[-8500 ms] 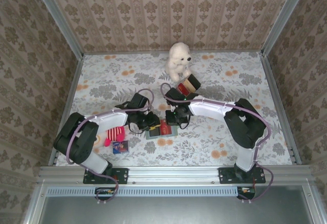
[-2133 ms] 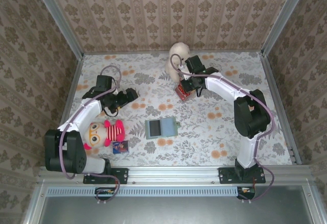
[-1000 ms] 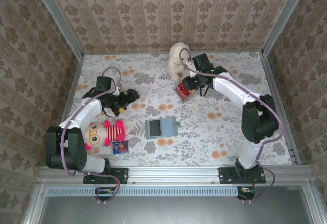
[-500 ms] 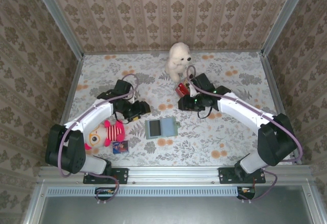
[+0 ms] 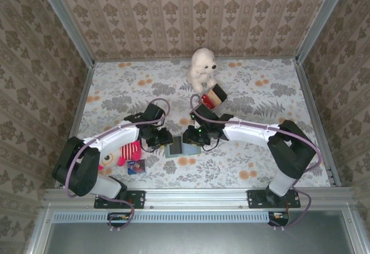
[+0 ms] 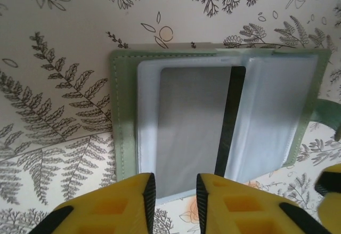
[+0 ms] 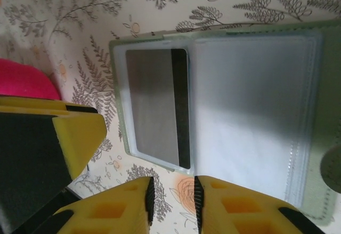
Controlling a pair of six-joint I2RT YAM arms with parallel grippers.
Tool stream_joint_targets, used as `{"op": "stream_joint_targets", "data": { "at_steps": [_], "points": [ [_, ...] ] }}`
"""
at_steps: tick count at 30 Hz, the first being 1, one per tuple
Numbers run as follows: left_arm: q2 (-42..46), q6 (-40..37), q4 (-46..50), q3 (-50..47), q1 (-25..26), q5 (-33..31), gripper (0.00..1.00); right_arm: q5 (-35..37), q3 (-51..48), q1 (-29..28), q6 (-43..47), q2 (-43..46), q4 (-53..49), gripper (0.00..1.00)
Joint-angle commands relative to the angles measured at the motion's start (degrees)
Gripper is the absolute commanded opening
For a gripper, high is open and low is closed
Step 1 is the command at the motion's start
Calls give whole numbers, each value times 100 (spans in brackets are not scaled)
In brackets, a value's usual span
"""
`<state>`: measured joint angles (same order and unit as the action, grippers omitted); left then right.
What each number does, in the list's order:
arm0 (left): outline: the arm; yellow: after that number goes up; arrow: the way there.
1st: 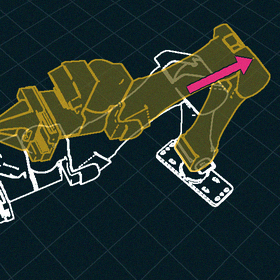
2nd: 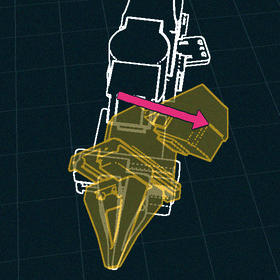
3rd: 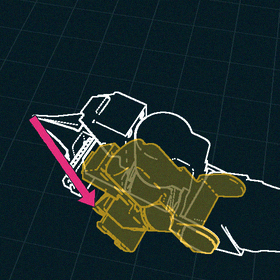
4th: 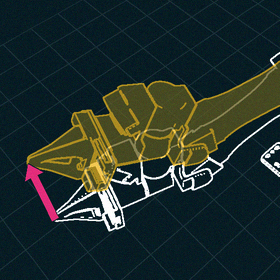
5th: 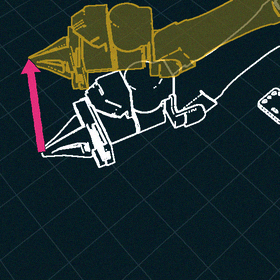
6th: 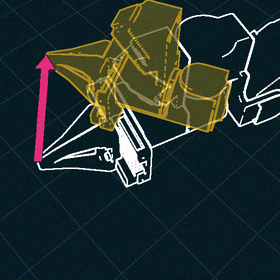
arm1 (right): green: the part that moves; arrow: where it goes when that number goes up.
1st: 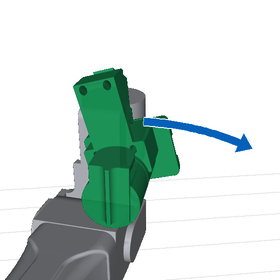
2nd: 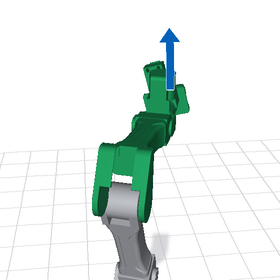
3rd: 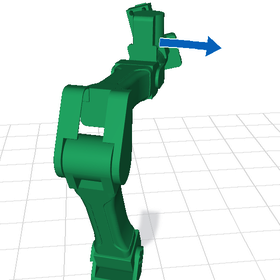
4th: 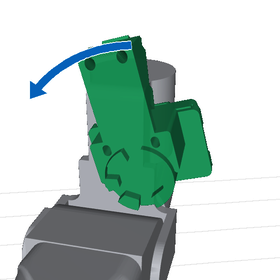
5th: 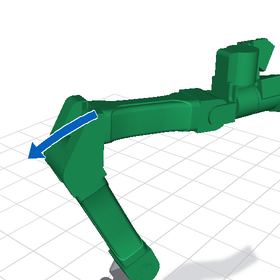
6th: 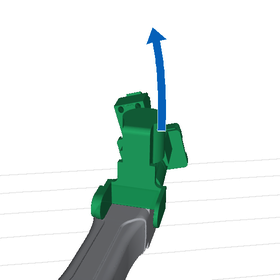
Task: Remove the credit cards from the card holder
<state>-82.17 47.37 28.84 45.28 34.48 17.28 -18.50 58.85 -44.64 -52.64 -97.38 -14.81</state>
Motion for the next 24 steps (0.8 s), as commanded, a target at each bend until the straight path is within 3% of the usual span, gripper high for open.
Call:
{"op": "stream_joint_targets", "data": {
  "at_steps": [1, 13, 24],
  "points": [
    [-183, 182, -403, -75, 33, 36, 23, -16, 96, -26, -246, -261, 204, 24],
    [-595, 139, -482, -45, 43, 39, 12, -213, 396, -69, -234, -768, 376, 19],
    [-668, 81, -379, -72, 41, -40, 11, -312, 649, -86, -11, -1049, 127, 16]
  ]
}}
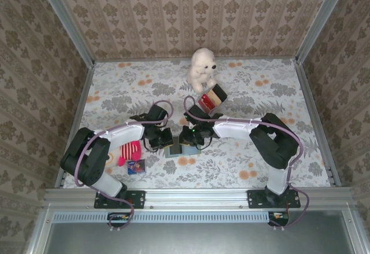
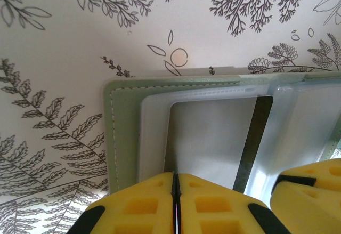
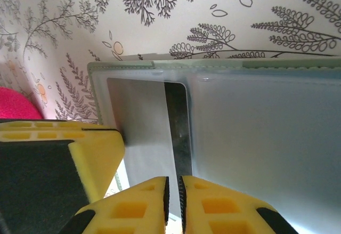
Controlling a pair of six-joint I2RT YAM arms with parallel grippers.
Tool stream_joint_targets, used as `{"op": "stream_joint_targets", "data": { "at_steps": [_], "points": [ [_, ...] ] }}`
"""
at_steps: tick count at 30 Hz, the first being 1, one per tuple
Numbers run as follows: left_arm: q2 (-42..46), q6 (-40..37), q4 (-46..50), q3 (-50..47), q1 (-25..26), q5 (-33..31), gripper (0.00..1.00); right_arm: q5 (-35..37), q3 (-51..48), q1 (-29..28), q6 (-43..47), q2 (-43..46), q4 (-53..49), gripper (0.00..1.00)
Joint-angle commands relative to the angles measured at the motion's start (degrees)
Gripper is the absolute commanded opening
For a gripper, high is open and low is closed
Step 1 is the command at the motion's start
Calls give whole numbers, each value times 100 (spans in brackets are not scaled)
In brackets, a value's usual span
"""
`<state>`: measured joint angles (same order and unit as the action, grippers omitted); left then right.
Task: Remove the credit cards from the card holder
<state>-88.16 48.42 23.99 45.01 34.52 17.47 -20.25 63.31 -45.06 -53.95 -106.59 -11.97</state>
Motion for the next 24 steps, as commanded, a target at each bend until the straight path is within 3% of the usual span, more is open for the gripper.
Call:
{"op": "stream_joint_targets", "data": {
  "at_steps": [1, 10, 24],
  "points": [
    [-74, -27, 106, -46, 37, -51, 11, -137, 232, -44, 158, -151, -202, 16],
    [-165, -22, 111, -81, 37, 5, 10, 74, 409, -44, 444, -282, -623, 19],
    [-180, -25, 69, -140, 37, 63, 10, -180, 484, -47, 553, -517, -612, 19]
  ]
}}
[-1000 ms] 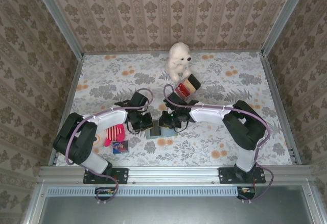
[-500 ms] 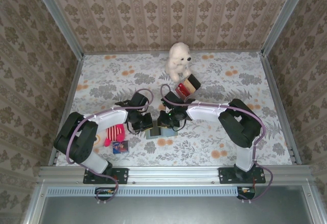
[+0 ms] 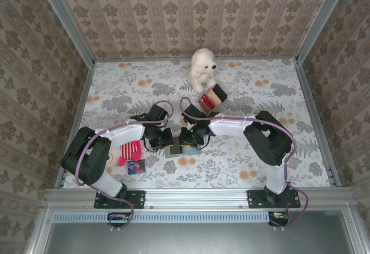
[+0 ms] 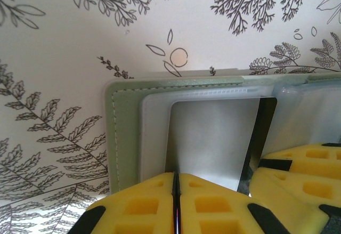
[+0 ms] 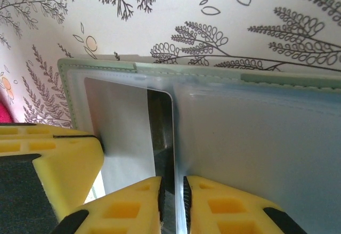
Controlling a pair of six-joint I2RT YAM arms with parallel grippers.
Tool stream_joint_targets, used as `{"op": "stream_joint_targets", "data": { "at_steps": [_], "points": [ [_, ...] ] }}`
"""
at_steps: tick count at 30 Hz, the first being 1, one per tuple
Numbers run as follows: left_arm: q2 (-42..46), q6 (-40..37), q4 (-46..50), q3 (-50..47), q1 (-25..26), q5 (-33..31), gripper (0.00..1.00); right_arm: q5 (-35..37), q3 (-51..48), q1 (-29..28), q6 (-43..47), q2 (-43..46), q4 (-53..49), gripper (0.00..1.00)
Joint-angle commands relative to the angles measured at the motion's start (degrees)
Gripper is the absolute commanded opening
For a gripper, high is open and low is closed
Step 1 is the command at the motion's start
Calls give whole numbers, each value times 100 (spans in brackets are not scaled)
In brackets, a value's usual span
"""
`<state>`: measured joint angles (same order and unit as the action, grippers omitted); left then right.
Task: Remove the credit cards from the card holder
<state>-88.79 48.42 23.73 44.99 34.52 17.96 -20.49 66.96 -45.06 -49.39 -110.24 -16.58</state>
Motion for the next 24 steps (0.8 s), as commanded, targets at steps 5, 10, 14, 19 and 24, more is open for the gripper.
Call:
{"op": "stream_joint_targets", "data": {
  "at_steps": [5, 10, 14, 19, 24],
  "points": [
    [-127, -18, 73, -155, 37, 33, 10, -260, 98, -42, 83, -179, -47, 18],
    [-118, 0, 40, -184, 37, 41, 10, -301, 85, -38, 70, -212, -9, 18],
    [-108, 10, 14, -194, 37, 68, 10, -323, 64, -37, 49, -252, 34, 18],
    [-69, 18, -29, -236, 37, 103, 11, -388, 45, -24, 30, -262, 120, 16],
    [143, -7, -17, -220, 37, 94, 13, -368, -89, 37, 8, -191, 173, 8]
  ]
}}
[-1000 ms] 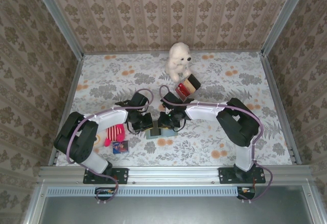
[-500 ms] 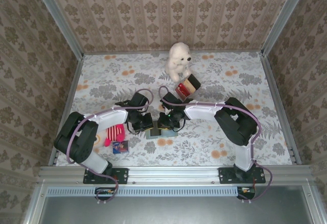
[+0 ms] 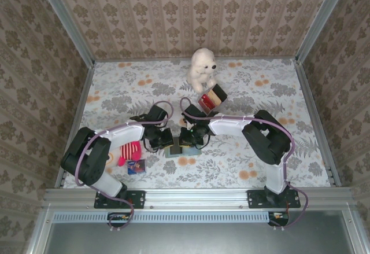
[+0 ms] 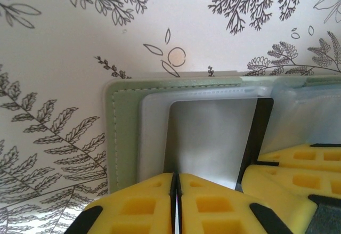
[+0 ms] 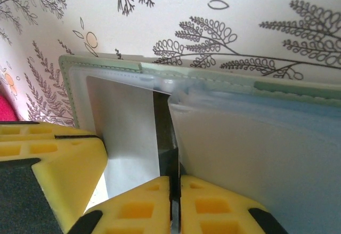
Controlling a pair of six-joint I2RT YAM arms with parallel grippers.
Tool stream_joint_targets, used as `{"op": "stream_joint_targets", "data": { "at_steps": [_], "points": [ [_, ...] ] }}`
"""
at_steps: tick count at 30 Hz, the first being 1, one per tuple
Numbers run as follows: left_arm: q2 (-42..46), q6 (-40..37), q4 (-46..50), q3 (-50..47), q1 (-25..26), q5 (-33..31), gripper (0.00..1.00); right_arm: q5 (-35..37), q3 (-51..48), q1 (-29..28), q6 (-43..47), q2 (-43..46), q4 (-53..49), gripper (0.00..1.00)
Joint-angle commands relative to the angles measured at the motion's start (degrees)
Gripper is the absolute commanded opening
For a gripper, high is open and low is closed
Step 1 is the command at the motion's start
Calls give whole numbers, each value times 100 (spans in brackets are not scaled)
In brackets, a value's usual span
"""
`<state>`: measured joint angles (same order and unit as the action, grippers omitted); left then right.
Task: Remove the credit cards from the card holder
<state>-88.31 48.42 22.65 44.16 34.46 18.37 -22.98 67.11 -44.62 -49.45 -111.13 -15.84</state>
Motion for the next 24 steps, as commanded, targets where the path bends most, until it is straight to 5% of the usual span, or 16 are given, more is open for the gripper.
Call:
{"op": "stream_joint_targets", "data": {
  "at_steps": [1, 10, 24],
  "points": [
    [136, -17, 100, -123, 44, 61, 14, -110, -126, 6, 23, -80, 92, 7],
    [634, -7, -84, -135, 44, -17, 13, -185, -181, 137, 221, 152, -202, 0],
    [115, -7, -76, -170, 44, 58, 5, -63, -163, 199, 296, 315, -526, 0]
  ]
}}
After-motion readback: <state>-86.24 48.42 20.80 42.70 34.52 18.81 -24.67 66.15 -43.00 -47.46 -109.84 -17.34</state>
